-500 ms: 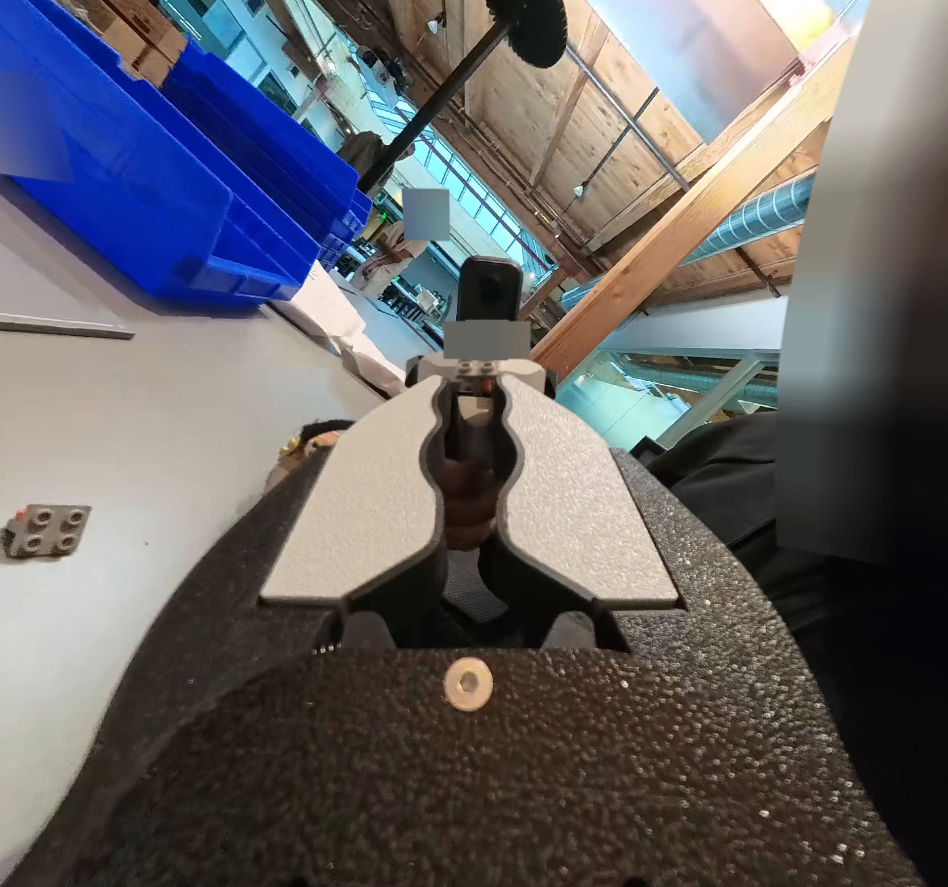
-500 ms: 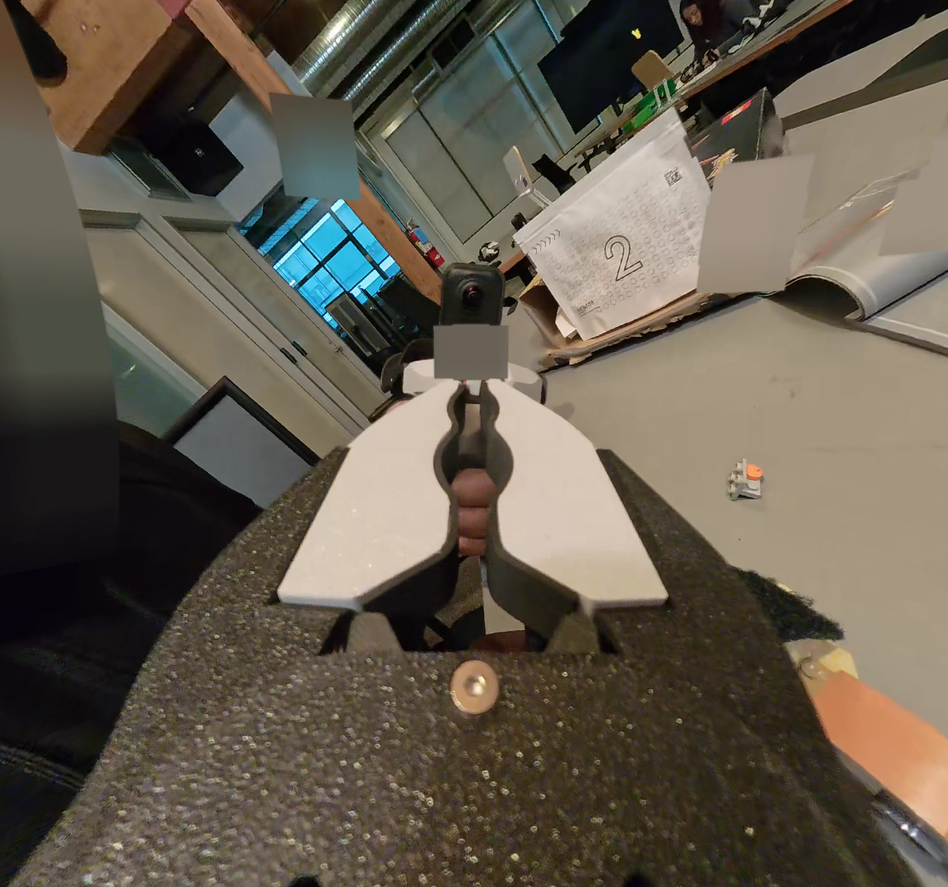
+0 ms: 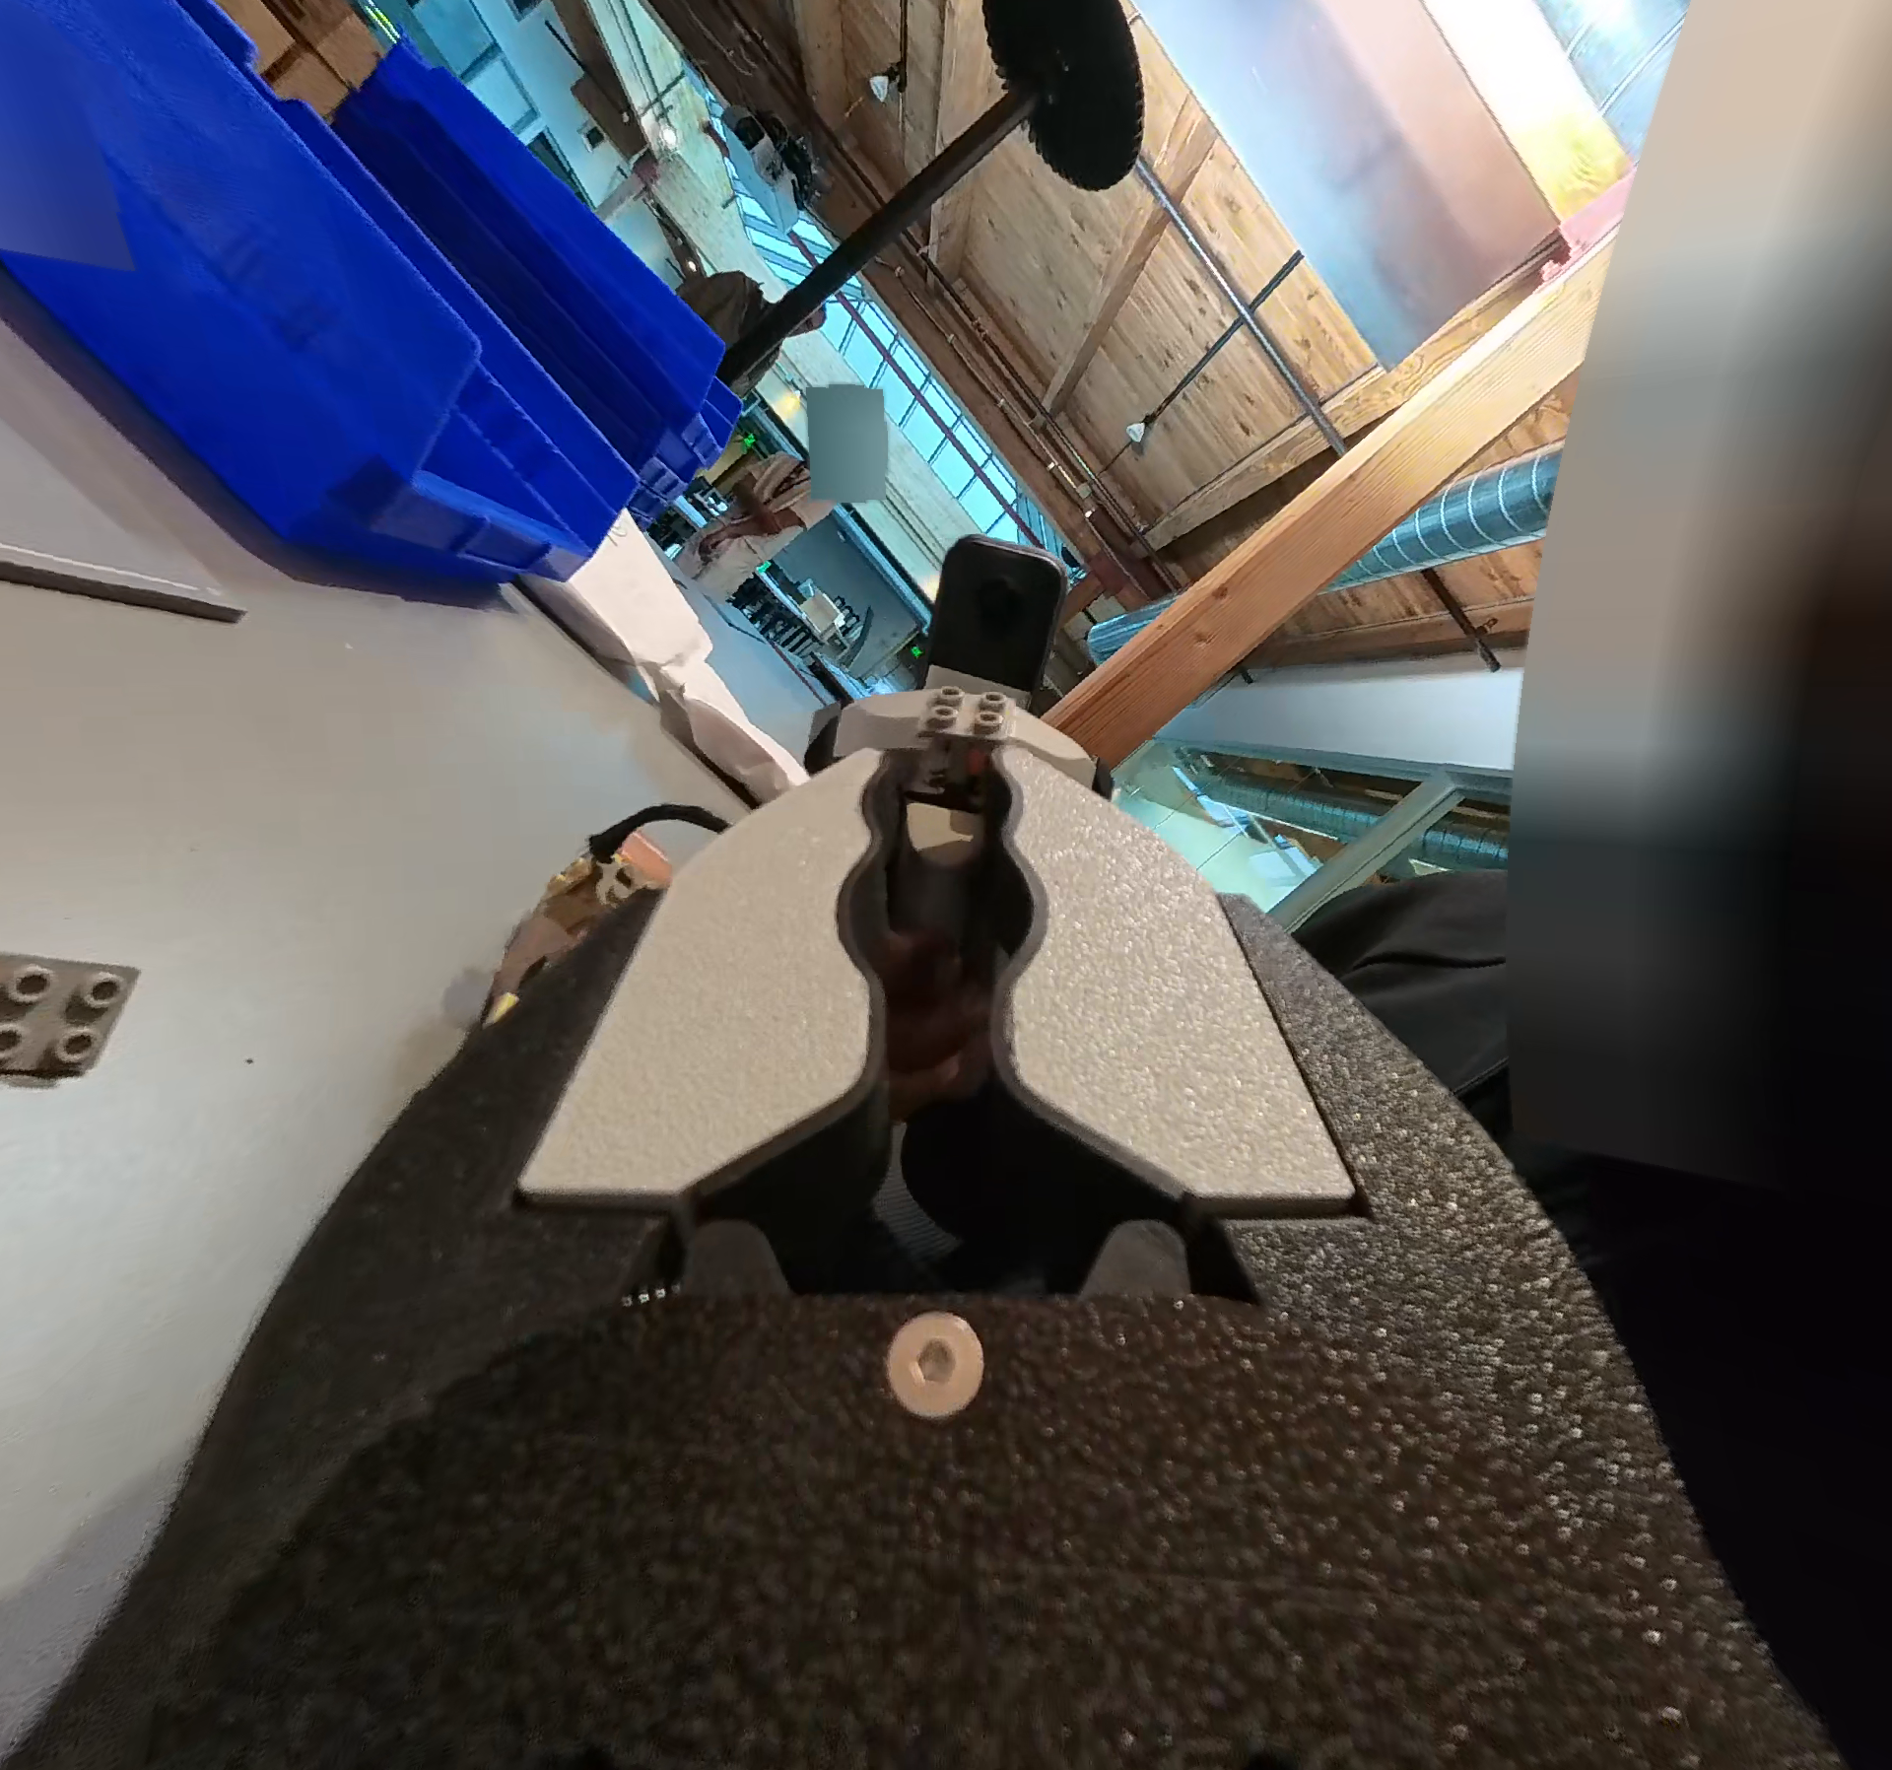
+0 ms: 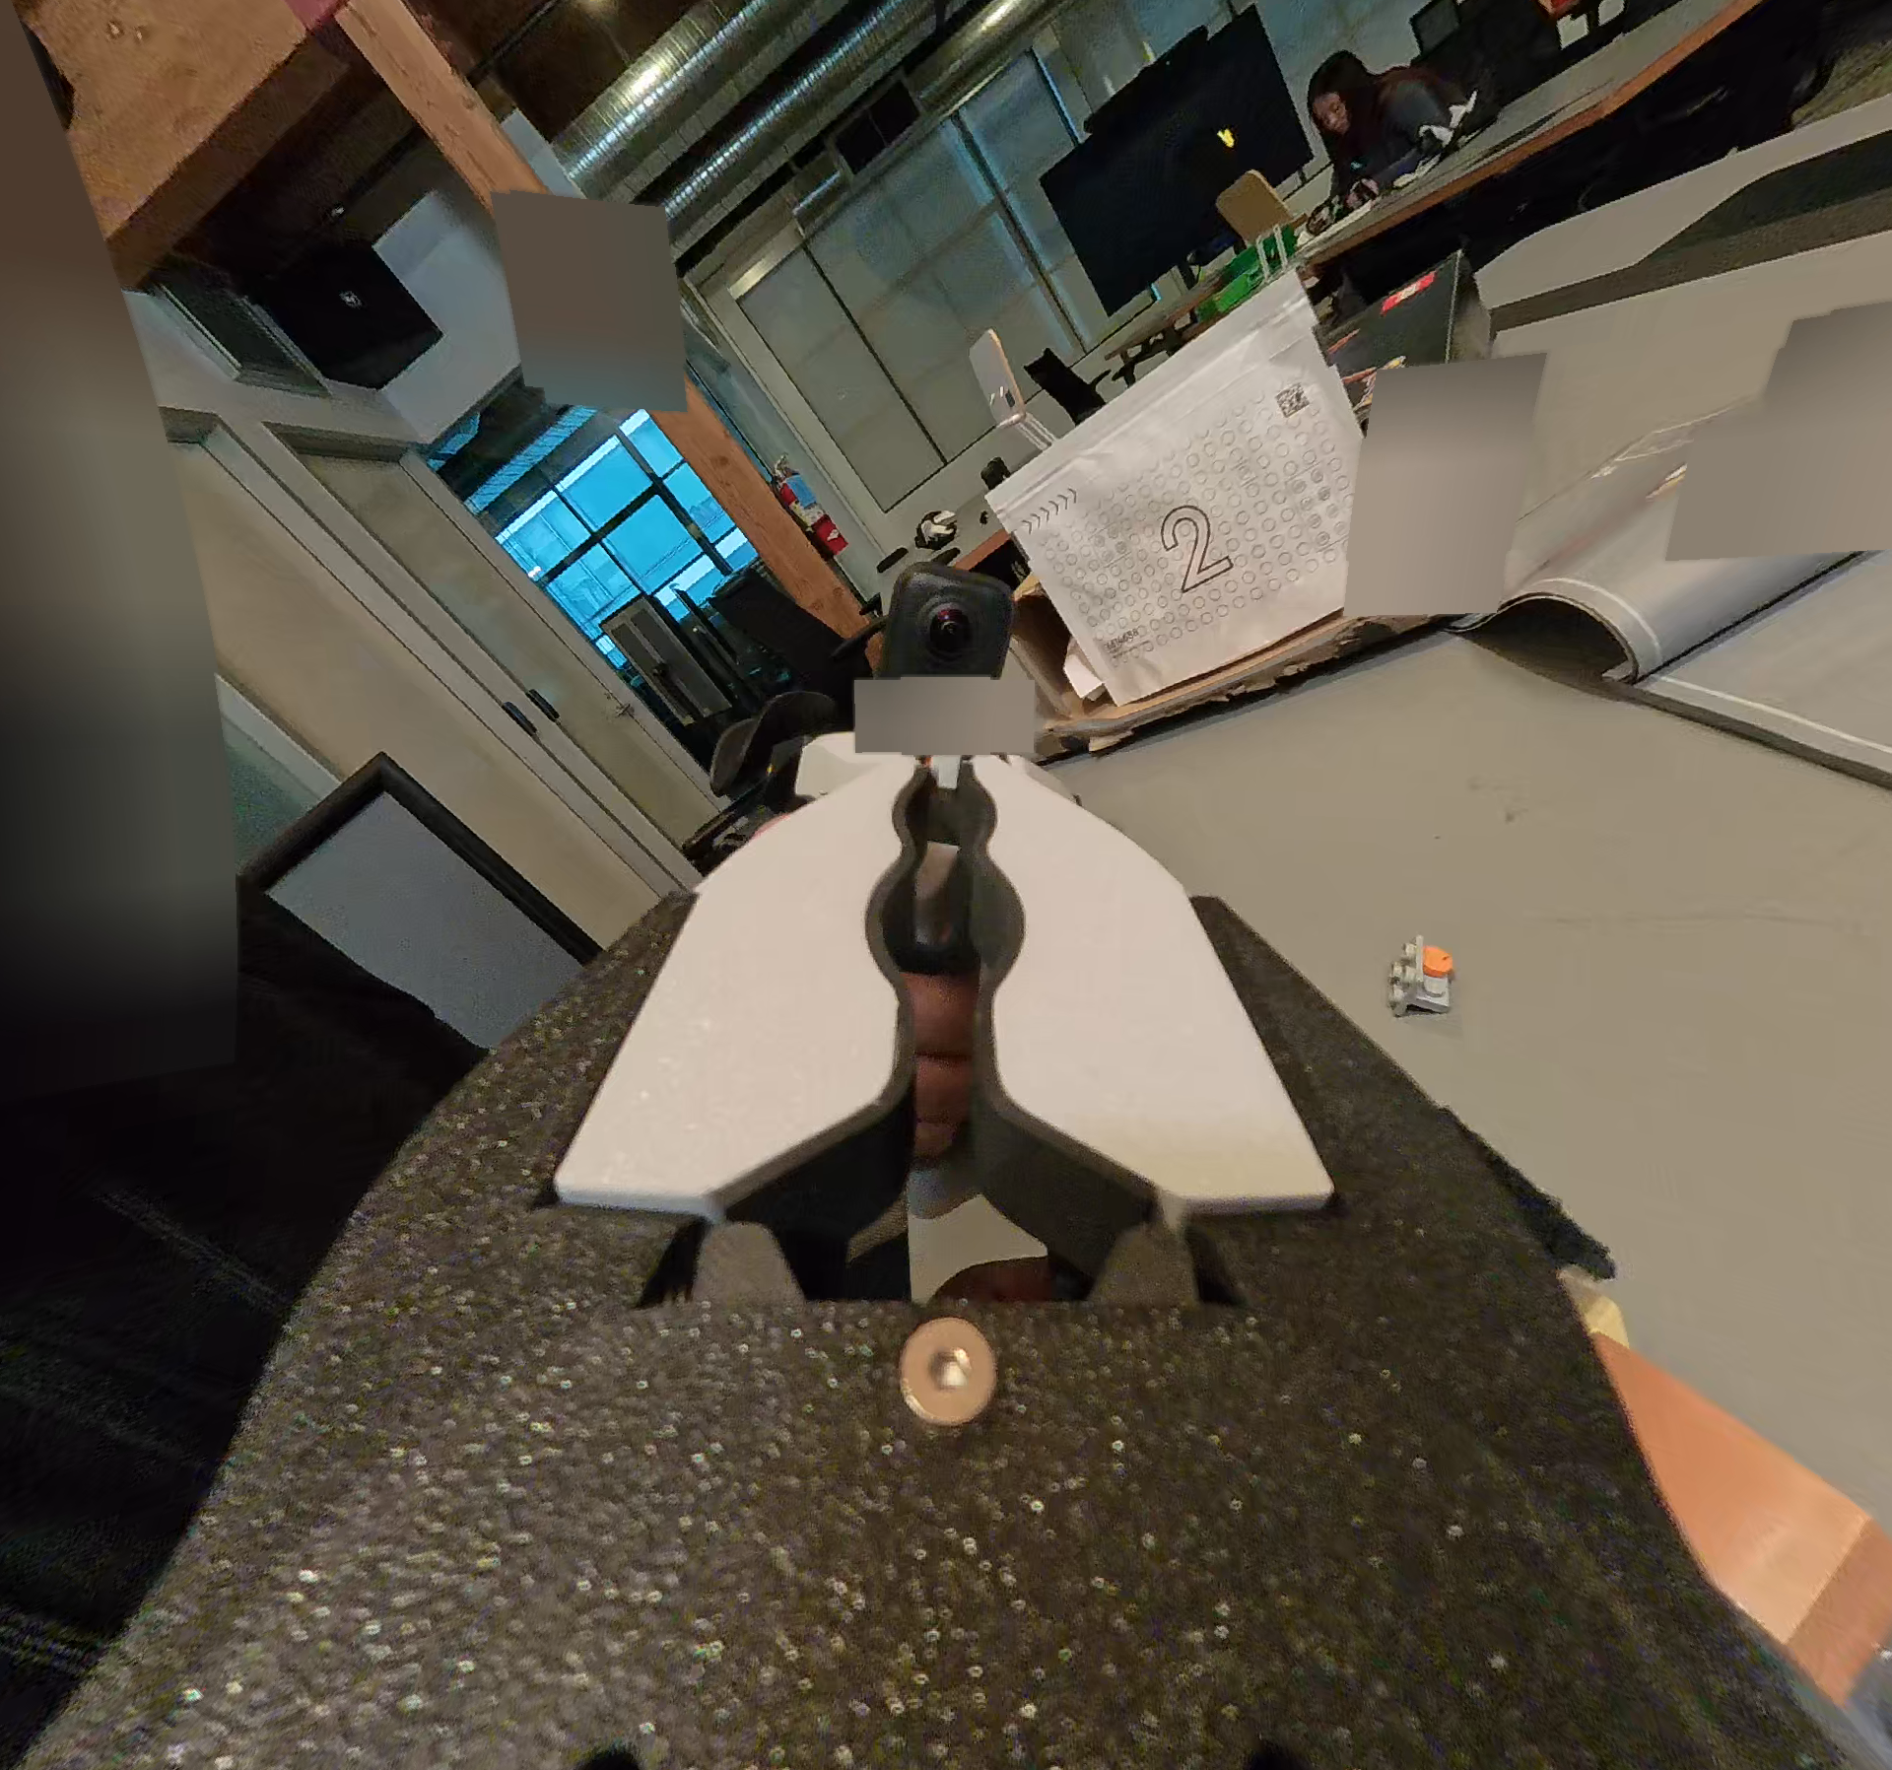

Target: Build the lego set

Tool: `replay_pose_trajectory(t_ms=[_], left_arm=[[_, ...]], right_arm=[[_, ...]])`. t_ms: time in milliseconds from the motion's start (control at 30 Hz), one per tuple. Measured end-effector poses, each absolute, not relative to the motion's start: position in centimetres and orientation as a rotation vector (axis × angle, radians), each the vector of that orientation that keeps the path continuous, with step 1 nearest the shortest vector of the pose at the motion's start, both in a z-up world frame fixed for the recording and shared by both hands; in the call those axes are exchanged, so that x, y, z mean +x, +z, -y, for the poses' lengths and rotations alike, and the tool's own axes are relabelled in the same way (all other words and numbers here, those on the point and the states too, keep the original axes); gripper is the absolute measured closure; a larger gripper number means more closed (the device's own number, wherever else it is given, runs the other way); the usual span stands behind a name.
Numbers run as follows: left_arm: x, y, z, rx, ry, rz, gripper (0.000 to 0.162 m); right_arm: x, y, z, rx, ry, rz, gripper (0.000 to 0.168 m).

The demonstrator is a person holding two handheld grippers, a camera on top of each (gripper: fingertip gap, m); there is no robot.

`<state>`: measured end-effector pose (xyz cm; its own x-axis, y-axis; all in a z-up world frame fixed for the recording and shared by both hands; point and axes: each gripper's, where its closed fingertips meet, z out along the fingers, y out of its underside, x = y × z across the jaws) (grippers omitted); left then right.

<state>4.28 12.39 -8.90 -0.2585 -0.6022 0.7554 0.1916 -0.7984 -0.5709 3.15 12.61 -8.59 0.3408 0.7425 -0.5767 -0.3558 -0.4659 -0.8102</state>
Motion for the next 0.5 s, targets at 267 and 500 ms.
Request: replay_pose_trajectory(t_ms=[267,500], left_arm=[[4.5,-9.1,-12.3,-1.493,-2.125,-0.469,0.156],[4.4,-9.0,-12.6,-1.47,-2.096,-0.455,0.157]], right_arm=[[3.3,-9.2,-12.8,-1.605,1.266,0.385,0.163],[2.8,-10.3,-11.9,-1.668,1.106,0.557,0.155]])
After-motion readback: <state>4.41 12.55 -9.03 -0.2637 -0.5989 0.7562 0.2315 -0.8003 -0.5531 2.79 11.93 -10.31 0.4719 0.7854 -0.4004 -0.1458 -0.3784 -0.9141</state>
